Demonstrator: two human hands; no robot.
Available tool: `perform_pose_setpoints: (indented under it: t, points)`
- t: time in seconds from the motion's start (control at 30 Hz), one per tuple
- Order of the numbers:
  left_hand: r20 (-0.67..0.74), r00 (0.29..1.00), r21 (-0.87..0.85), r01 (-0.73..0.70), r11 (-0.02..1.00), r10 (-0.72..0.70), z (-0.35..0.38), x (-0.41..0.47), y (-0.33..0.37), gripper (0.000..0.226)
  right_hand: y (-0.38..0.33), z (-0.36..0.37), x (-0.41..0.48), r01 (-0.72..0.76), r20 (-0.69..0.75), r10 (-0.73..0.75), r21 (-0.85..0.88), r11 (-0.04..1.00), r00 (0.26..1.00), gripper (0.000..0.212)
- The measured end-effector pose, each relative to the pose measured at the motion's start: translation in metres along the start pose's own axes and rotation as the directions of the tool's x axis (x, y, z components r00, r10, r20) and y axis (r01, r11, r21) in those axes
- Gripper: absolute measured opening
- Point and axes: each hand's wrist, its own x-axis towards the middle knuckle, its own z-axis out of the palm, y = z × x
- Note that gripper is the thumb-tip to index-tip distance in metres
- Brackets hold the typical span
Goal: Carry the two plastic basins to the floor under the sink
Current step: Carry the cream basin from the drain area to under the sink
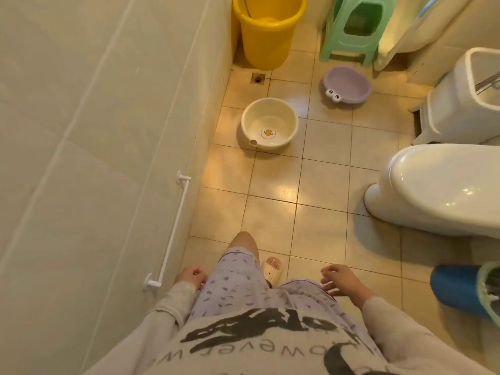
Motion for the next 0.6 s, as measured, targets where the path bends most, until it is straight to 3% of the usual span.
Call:
perform_pose_setpoints:
  t: [0.27, 0.43, 0.6]
  points:
    - [-0.065, 0.989, -0.068, 0.130, 0.989, -0.135, -0.017, 0.019, -0.013, 0.035, -0.092, -0.020, 0.032, 0.185, -0.026, -0.184, 0.057, 0.981, 0.983, 0.020]
    - [-0.031, 0.984, -0.031, 0.175, 0.984, -0.176, -0.041, 0.053, 0.025, 0.029, -0.128, -0.023, 0.063, 0.141, -0.041, -0.139, 0.051, 0.989, 0.989, 0.019]
    - [-0.015, 0.995, -0.005, 0.100, 0.995, -0.100, -0.078, 0.093, 0.117, 0.027, -0.160, -0.028, 0.087, 0.026, -0.073, -0.022, 0.057, 0.998, 0.997, 0.018]
